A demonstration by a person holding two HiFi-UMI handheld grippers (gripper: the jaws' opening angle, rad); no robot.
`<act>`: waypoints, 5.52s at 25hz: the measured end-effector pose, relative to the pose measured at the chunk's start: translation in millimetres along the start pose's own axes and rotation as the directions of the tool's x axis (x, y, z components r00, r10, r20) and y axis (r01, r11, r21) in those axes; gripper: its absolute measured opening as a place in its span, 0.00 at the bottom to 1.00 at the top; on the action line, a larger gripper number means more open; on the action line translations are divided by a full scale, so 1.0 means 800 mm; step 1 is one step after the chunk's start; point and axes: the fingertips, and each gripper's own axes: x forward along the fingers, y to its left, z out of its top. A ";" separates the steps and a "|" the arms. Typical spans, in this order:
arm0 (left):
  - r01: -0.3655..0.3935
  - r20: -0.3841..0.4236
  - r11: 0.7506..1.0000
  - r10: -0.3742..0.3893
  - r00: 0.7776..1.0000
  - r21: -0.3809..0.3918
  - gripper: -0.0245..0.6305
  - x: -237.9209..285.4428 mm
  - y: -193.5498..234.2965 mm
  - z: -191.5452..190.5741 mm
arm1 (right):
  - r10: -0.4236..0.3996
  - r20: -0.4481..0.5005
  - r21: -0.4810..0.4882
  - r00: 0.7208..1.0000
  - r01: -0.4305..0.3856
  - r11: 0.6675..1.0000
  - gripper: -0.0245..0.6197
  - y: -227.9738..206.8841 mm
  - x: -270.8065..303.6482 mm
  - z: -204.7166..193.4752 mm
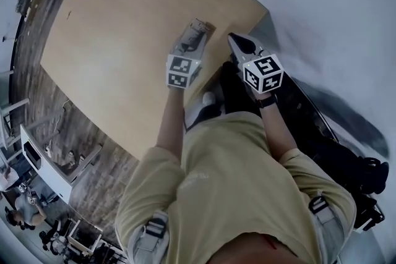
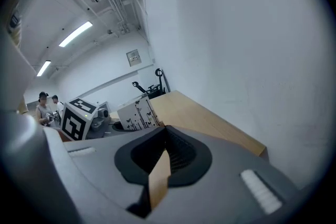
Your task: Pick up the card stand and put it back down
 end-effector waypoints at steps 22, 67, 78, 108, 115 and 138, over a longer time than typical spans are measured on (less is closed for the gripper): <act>-0.406 0.198 0.912 0.408 0.891 -0.052 0.11 -0.318 0.028 0.099 | 0.242 0.173 -0.225 0.955 -0.201 0.953 0.04 0.252 -0.026 0.125; -0.746 0.120 0.501 0.855 0.504 -0.439 0.11 -0.331 0.102 0.098 | 0.709 -0.157 -0.276 0.688 -0.720 0.637 0.04 0.271 0.166 0.172; -0.797 -0.023 0.389 0.893 0.449 -0.462 0.11 -0.410 0.161 -0.028 | 0.686 -0.262 -0.228 0.679 -0.734 0.640 0.04 0.341 0.257 0.086; -0.766 -0.095 0.475 0.821 0.563 -0.433 0.11 -0.532 0.459 -0.296 | 0.559 -0.442 -0.146 0.702 -0.671 0.727 0.04 0.474 0.473 -0.098; -0.681 -0.057 0.642 0.712 0.700 -0.352 0.11 -0.478 0.474 -0.300 | 0.554 -0.451 -0.127 0.700 -0.664 0.737 0.04 0.487 0.469 -0.112; -0.745 -0.211 0.577 0.725 0.656 -0.334 0.45 -0.447 0.452 -0.338 | 0.602 -0.462 -0.111 0.651 -0.716 0.689 0.04 0.516 0.448 -0.090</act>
